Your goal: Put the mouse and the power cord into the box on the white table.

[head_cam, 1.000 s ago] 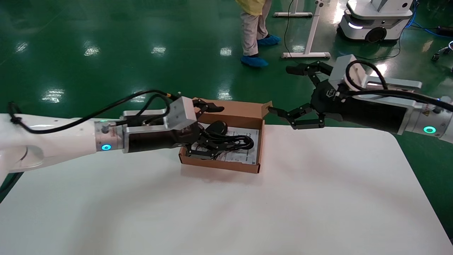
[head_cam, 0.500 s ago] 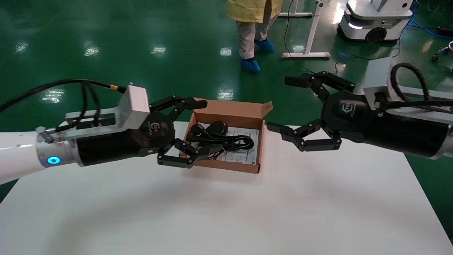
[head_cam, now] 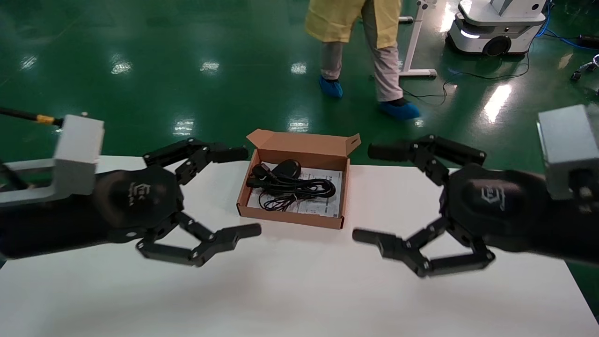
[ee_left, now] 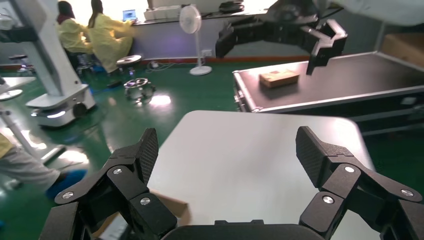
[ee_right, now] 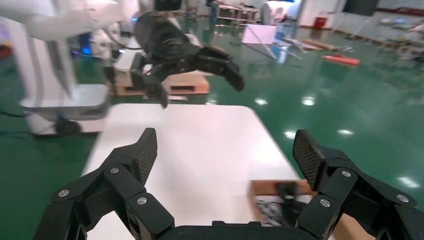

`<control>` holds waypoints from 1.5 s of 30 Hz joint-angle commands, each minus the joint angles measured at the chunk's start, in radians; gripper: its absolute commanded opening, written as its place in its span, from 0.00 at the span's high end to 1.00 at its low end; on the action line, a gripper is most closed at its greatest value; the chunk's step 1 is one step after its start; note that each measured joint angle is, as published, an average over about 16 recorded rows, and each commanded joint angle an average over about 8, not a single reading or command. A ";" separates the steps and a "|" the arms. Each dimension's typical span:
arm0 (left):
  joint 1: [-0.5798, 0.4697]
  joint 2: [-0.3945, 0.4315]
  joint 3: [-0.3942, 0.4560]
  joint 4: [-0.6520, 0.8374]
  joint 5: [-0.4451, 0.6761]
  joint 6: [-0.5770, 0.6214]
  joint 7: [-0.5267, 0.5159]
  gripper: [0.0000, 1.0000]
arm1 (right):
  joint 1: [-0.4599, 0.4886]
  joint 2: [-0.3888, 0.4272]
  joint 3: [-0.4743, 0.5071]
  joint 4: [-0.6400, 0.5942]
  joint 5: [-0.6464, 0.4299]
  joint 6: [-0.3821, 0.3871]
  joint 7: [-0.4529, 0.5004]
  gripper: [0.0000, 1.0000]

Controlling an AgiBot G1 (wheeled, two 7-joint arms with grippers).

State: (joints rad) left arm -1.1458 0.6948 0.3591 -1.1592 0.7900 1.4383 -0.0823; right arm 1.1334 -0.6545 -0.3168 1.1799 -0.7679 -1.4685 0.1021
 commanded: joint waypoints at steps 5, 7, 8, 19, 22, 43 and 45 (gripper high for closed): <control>0.057 -0.067 -0.064 -0.101 -0.048 0.046 -0.085 0.00 | -0.055 0.040 0.035 0.099 0.035 -0.025 0.079 0.00; 0.071 -0.084 -0.080 -0.126 -0.060 0.058 -0.103 0.00 | -0.062 0.045 0.038 0.112 0.039 -0.028 0.086 0.00; 0.076 -0.090 -0.085 -0.136 -0.064 0.062 -0.109 0.00 | -0.063 0.046 0.039 0.115 0.040 -0.029 0.086 0.00; 0.082 -0.096 -0.092 -0.144 -0.071 0.067 -0.114 0.00 | -0.064 0.047 0.040 0.115 0.042 -0.029 0.087 0.00; 0.080 -0.094 -0.089 -0.140 -0.068 0.065 -0.112 0.00 | -0.063 0.046 0.040 0.112 0.042 -0.029 0.087 0.00; 0.073 -0.085 -0.081 -0.126 -0.061 0.058 -0.106 0.00 | -0.060 0.044 0.038 0.105 0.039 -0.028 0.086 0.00; 0.073 -0.085 -0.081 -0.126 -0.061 0.058 -0.106 0.00 | -0.060 0.044 0.038 0.105 0.039 -0.027 0.086 0.00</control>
State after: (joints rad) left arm -1.0731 0.6099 0.2784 -1.2855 0.7293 1.4965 -0.1882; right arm 1.0734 -0.6106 -0.2793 1.2851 -0.7292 -1.4960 0.1884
